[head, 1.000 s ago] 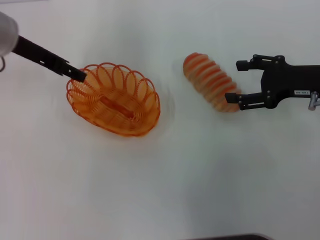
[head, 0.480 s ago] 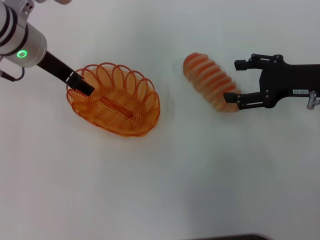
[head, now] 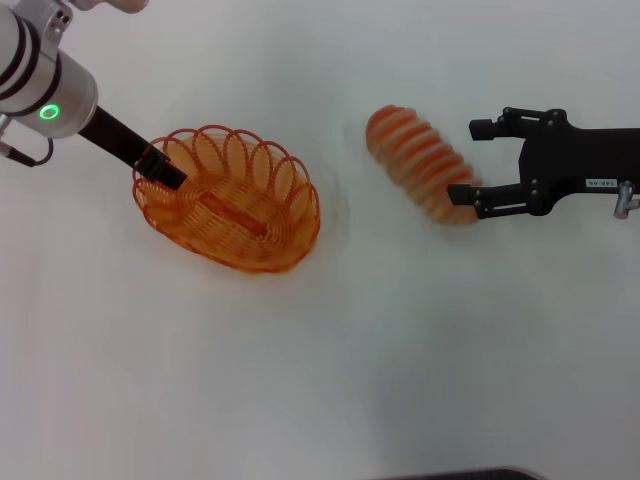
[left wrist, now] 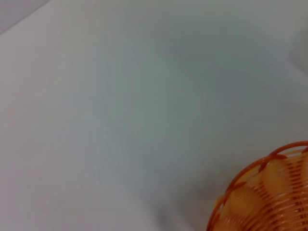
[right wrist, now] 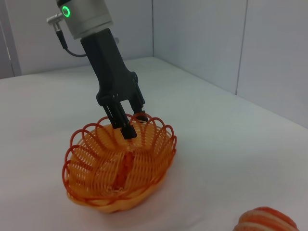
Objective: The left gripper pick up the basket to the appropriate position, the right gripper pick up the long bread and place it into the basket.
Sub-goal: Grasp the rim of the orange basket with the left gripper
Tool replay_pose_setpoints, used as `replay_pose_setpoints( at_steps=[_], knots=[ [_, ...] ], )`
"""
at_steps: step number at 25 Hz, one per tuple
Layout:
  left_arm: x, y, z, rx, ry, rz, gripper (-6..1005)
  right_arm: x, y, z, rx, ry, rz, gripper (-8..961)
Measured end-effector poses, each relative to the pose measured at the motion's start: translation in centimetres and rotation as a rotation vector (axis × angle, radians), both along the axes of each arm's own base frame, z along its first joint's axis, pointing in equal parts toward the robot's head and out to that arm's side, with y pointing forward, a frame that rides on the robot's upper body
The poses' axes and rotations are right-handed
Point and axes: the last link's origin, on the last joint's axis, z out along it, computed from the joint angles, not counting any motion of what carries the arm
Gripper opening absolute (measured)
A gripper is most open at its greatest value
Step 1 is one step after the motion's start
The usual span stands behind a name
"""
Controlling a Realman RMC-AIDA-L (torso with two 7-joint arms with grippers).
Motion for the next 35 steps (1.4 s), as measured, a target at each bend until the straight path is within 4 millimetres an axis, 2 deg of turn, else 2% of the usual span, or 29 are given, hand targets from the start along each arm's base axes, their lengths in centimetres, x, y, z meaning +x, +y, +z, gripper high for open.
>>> replay_pose_setpoints(
  at_steps=[1,12,17,25,35],
  knots=[
    [0.0,0.0,0.0,0.000,0.000,0.003,718,0.0,0.0,0.0,0.000,0.000,0.000,925],
    [0.0,0.0,-0.1,-0.003,0.001,0.008,316,-0.2,0.2,0.0,0.001,0.000,0.005,925],
    [-0.1,0.0,0.1,0.015,-0.023,0.047,164,-0.2,0.2,0.0,0.002,0.002,0.004,924],
    [0.4,-0.2,0.7,0.028,-0.067,0.142,95,-0.2,0.1,0.1,0.001,0.007,0.002,924],
    [1.1,-0.3,2.5,0.038,-0.172,0.272,93,-0.7,0.6,0.5,0.007,0.045,-0.052,924]
  ],
)
